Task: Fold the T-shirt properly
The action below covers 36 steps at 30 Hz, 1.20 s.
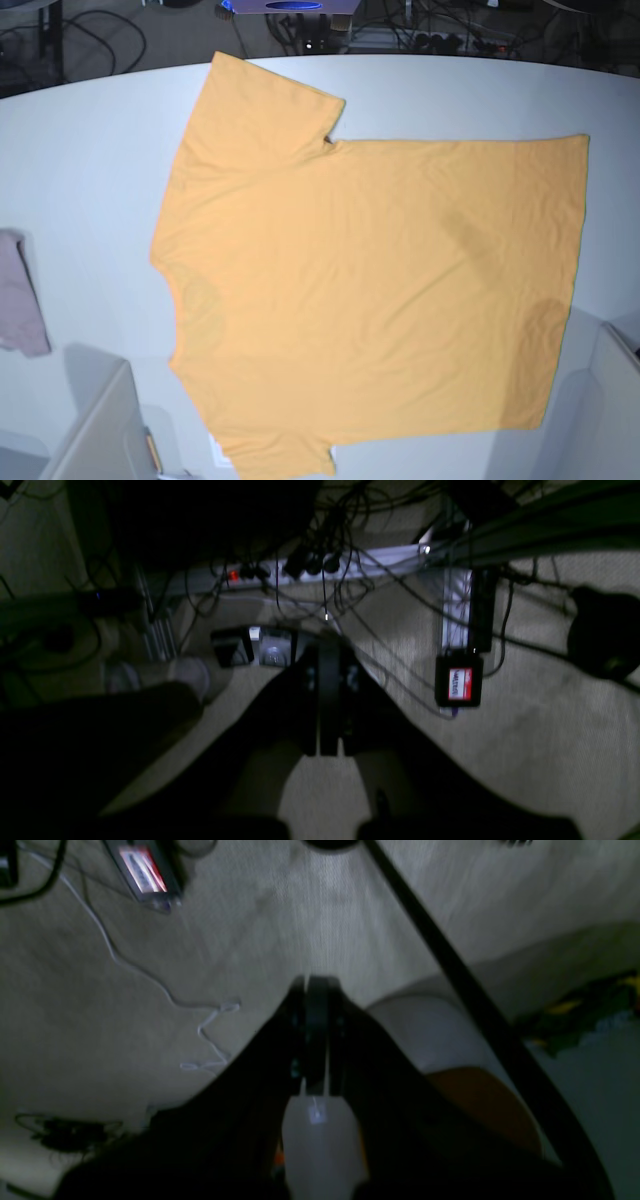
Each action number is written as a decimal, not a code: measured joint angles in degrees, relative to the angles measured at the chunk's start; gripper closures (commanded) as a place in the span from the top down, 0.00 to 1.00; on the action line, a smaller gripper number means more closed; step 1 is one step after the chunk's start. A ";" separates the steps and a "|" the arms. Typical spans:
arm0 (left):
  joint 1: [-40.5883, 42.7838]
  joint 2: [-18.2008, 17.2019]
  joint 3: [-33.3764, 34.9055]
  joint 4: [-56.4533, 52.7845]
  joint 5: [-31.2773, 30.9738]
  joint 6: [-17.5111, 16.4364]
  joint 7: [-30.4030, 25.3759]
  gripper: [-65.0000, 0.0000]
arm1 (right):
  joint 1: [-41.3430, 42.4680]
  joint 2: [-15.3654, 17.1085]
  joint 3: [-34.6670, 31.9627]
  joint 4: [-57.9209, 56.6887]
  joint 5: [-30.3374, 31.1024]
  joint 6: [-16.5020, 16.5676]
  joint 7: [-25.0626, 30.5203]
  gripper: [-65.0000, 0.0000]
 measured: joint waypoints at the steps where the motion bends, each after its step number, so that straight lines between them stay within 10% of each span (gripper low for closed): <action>1: 1.25 0.02 -0.02 2.34 0.00 0.02 0.15 0.00 | -1.05 0.02 0.07 2.56 -0.07 0.04 -0.07 0.00; 19: 10.95 -0.17 -0.50 33.48 0.46 -0.02 0.24 0.00 | -4.50 0.07 1.99 43.19 0.35 -0.04 -8.17 0.00; 29: 4.13 -0.13 -0.66 33.81 0.00 -0.17 -0.02 0.00 | 4.83 -12.41 6.05 43.19 0.26 0.35 -0.42 0.00; 36: 3.02 -0.02 -2.84 36.02 0.02 -0.11 0.22 0.00 | 6.58 -9.81 8.68 43.17 23.67 0.42 -0.90 0.10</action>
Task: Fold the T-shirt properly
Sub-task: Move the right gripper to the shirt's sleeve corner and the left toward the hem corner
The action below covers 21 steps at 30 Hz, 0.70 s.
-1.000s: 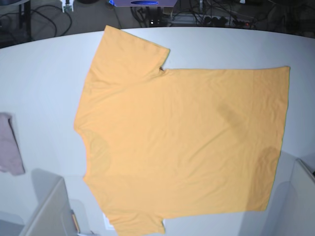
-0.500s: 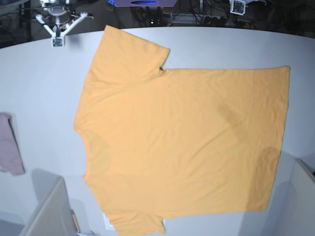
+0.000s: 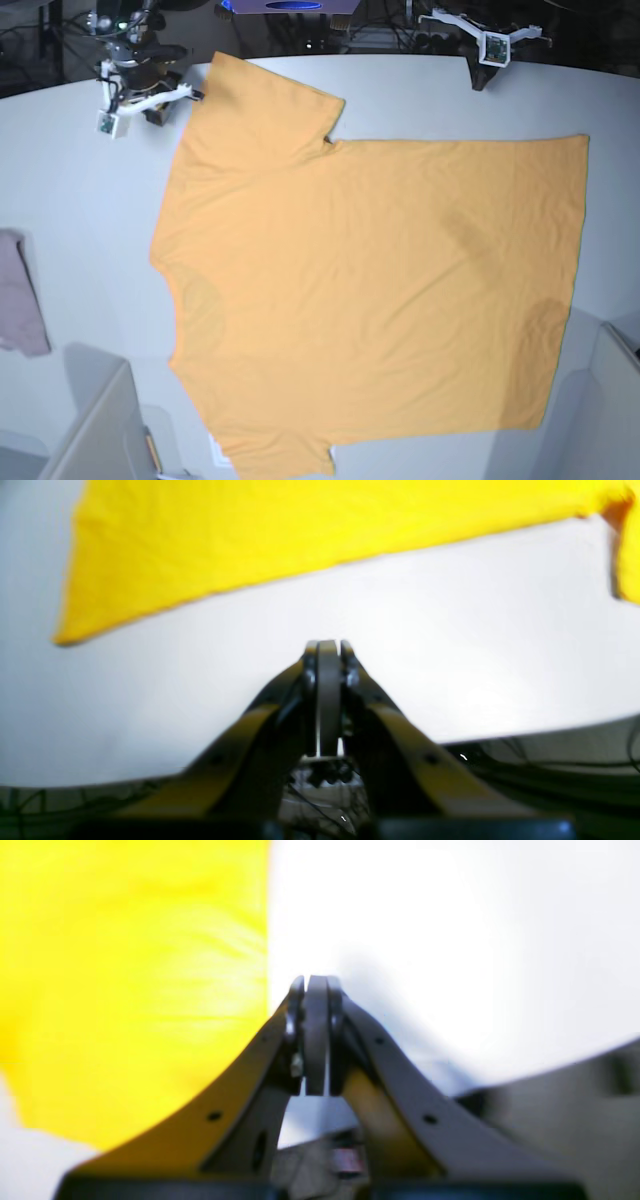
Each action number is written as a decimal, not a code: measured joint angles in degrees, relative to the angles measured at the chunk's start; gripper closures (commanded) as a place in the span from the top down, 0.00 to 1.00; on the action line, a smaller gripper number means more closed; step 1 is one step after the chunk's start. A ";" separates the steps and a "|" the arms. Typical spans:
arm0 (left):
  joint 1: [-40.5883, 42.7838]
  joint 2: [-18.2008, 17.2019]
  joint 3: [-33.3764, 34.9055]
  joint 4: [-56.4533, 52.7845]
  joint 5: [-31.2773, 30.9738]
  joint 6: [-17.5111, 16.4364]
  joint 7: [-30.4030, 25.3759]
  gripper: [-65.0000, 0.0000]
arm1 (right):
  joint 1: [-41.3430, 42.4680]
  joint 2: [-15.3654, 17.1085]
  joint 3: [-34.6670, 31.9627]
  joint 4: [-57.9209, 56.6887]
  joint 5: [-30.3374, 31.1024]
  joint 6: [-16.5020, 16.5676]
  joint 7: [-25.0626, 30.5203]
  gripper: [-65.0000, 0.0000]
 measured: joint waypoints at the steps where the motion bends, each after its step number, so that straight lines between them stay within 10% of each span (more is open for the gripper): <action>1: -0.02 -0.04 -0.35 0.39 -0.02 0.02 -0.15 0.00 | 0.00 1.22 0.79 0.00 4.11 -1.05 -0.39 0.19; 6: -1.36 0.20 -0.17 0.63 -0.04 -0.11 -0.02 0.01 | 0.11 8.59 1.27 -1.07 25.68 -0.72 -5.27 0.40; 9: -1.11 -0.20 -0.33 0.63 -5.81 0.07 0.00 0.34 | 0.13 11.85 1.22 -3.82 32.85 -0.59 -5.22 0.41; 12: -1.20 -0.33 -2.67 0.63 -16.52 -0.44 0.04 0.52 | 0.94 13.51 1.22 -7.48 34.56 -0.85 -5.16 0.41; 21: -0.90 -2.84 -14.91 -0.55 -31.76 -7.80 0.24 0.51 | 1.81 13.66 -1.44 -13.77 35.50 -0.28 -4.11 0.40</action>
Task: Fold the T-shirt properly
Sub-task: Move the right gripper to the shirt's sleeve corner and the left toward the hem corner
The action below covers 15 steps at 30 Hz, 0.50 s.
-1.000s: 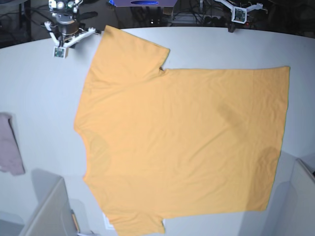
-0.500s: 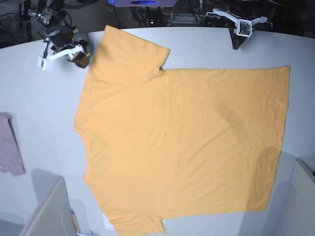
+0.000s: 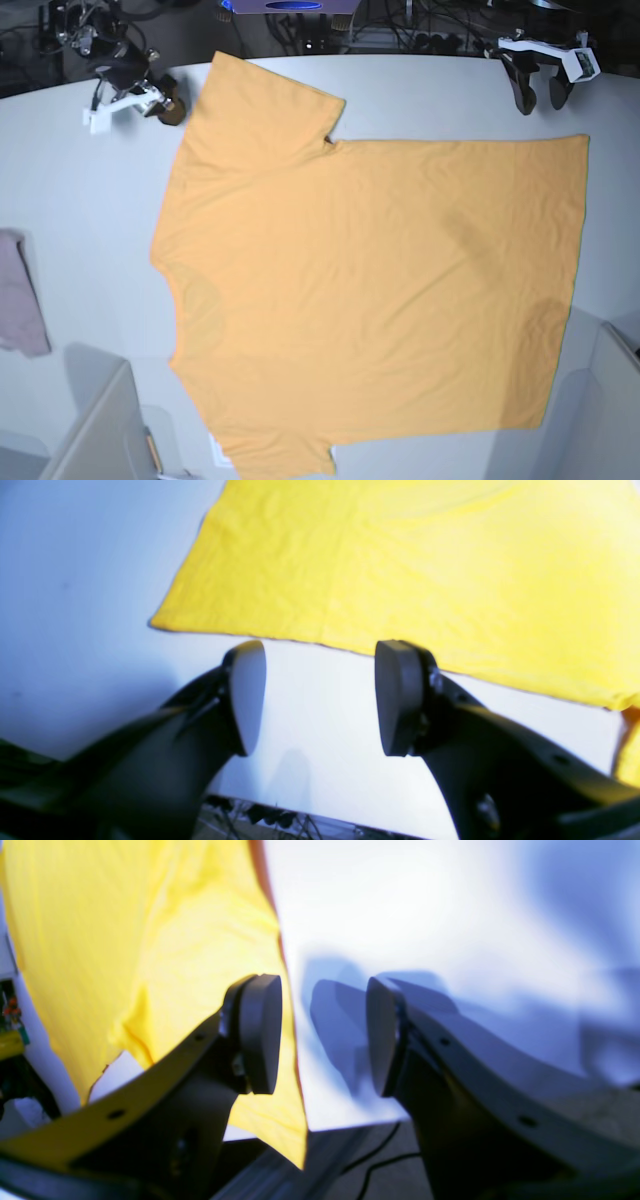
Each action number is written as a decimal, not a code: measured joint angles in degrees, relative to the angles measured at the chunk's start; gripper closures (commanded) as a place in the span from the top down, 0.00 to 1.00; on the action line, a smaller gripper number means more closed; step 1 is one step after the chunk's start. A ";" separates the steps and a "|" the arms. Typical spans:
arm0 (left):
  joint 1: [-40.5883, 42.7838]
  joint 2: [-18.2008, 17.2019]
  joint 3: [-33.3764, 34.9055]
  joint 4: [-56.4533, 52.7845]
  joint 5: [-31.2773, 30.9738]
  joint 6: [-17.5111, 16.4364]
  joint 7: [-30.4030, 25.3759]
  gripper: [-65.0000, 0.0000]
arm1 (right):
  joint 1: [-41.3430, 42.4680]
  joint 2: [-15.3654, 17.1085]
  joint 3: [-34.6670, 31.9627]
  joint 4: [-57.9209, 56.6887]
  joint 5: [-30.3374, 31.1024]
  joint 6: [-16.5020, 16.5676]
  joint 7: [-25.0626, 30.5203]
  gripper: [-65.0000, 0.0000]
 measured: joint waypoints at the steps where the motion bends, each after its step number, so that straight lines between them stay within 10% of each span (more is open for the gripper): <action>1: -0.04 0.02 -0.81 -0.68 0.00 0.13 0.04 0.51 | 0.31 0.00 -0.72 -0.28 0.11 0.04 0.17 0.40; 15: -3.06 0.39 -4.50 -8.04 -0.15 0.24 0.22 0.51 | 0.87 -0.15 -8.76 -2.49 2.36 2.08 2.34 0.32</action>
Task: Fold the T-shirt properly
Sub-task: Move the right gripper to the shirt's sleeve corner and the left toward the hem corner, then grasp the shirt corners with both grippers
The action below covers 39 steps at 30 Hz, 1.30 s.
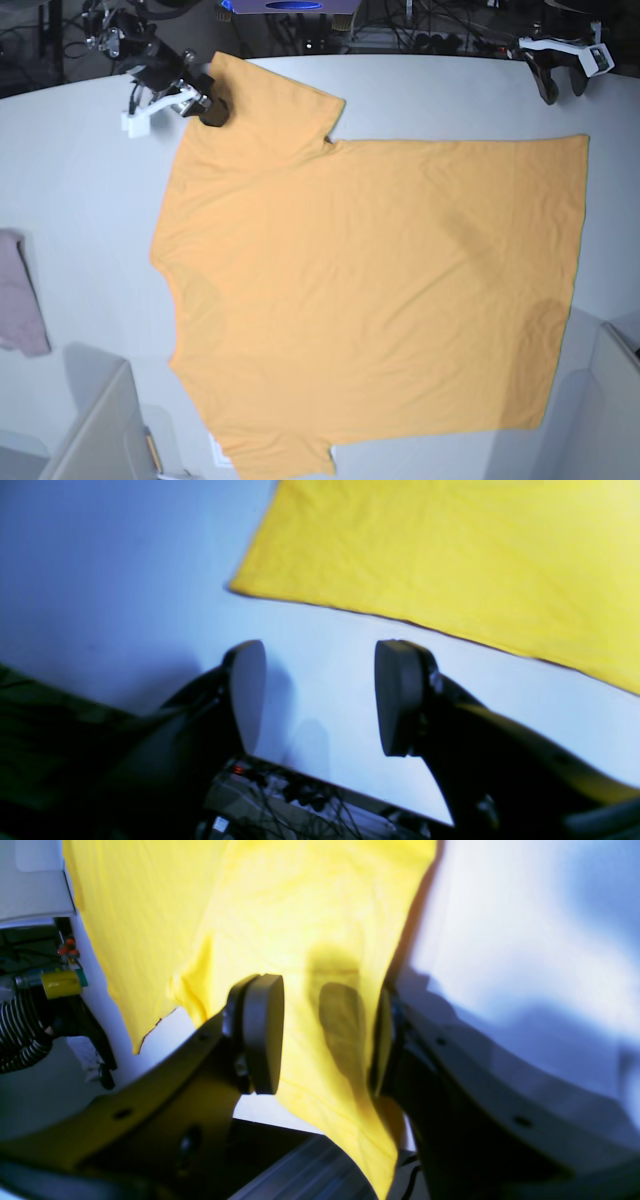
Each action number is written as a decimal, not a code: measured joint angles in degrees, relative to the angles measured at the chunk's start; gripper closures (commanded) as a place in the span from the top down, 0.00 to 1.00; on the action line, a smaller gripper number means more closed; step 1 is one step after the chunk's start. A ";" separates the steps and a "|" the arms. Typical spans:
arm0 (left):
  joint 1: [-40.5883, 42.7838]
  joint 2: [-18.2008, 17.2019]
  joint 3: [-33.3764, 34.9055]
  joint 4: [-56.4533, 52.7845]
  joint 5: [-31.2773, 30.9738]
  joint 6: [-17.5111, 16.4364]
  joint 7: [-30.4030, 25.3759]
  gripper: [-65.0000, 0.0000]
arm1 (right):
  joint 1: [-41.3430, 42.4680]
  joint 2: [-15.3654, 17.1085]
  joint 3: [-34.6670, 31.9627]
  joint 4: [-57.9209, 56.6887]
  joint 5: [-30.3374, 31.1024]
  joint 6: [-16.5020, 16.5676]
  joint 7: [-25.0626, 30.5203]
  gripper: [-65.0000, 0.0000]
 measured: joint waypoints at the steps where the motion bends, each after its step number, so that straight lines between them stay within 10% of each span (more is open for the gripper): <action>1: -0.24 0.11 -0.63 -0.48 -1.46 -0.04 0.02 0.51 | 0.00 0.00 0.02 -0.17 -0.22 -0.04 0.00 0.25; 4: -0.42 0.07 -2.71 -1.09 -7.87 0.09 0.07 0.51 | -0.04 -0.02 0.00 -0.66 -0.96 -0.70 -1.16 0.00; 13: -8.63 -0.24 -14.64 -6.05 -14.86 -0.17 16.98 0.51 | 0.33 0.02 -0.11 -0.70 -0.59 -0.72 -1.73 0.00; 22: -20.85 -0.04 -28.02 -15.50 -14.19 -11.67 34.49 0.51 | 0.37 0.15 -0.11 -0.72 -0.59 -0.72 -1.77 0.00; 39: -31.28 -2.47 -24.39 -25.77 -11.28 -15.15 32.94 0.51 | 1.09 0.15 -0.22 -0.74 -1.01 -0.90 -2.38 0.00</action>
